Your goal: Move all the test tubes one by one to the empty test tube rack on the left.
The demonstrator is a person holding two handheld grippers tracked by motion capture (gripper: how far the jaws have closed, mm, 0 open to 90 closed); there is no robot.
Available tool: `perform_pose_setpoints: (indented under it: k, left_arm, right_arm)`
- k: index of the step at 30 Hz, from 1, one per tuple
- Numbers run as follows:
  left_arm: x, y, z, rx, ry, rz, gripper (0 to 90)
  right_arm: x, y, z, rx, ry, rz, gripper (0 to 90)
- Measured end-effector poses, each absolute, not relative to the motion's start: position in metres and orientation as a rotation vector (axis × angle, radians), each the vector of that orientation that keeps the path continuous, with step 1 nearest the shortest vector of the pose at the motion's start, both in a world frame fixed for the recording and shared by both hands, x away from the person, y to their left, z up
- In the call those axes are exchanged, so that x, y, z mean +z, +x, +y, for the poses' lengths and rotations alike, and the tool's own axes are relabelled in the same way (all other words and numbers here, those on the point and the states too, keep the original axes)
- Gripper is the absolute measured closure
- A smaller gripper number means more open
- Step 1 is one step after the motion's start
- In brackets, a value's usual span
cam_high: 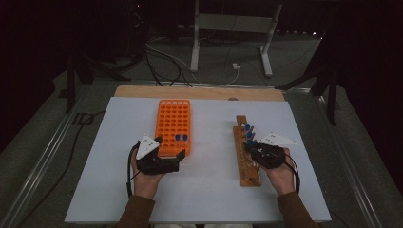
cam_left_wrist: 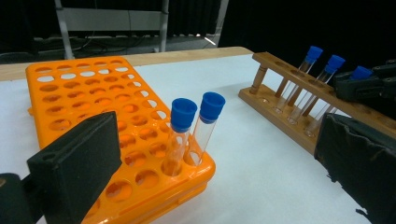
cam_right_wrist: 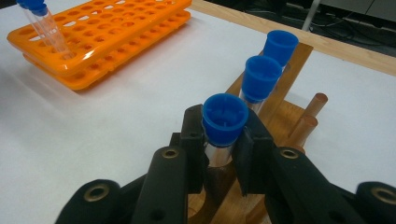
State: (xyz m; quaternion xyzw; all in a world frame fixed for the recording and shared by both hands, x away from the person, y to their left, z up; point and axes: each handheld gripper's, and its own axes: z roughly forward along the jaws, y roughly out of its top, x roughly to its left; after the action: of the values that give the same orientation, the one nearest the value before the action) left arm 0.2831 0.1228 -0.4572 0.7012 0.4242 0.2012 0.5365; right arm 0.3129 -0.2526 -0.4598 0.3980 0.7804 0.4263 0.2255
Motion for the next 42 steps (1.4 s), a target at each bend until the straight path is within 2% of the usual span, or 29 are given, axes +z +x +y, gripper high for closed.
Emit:
perform_pose_setpoints:
  k: [42]
  left_arm:
    - [-0.462, 0.284, 0.121, 0.457, 1.696, 1.016, 1.5]
  right_arm:
    - [-0.422, 0.299, -0.261, 1.285, 1.06, 2.05, 76.4]
